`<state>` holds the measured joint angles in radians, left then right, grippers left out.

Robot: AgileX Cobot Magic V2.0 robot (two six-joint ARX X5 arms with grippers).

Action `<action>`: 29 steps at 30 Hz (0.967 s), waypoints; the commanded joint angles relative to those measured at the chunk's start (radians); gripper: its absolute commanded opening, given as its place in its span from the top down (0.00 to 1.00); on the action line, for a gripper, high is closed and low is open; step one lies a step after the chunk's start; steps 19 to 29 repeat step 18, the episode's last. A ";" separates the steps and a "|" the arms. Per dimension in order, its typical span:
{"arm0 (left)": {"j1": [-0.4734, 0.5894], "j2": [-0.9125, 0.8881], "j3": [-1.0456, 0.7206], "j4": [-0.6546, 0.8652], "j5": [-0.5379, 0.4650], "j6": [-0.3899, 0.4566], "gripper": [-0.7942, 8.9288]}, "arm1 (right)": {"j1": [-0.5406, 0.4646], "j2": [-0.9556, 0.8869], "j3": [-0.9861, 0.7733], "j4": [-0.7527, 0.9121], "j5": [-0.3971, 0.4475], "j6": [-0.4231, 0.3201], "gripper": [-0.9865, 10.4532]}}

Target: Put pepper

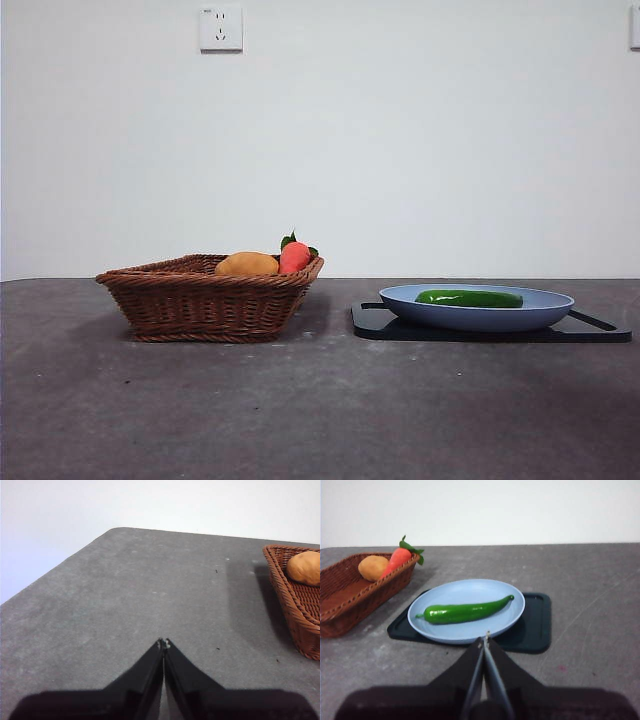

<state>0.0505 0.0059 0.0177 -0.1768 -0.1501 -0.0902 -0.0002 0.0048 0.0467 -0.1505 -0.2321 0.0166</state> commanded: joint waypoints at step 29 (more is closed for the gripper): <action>0.003 -0.004 -0.008 0.012 -0.002 -0.004 0.91 | 0.001 -0.002 -0.039 -0.007 0.003 0.035 0.90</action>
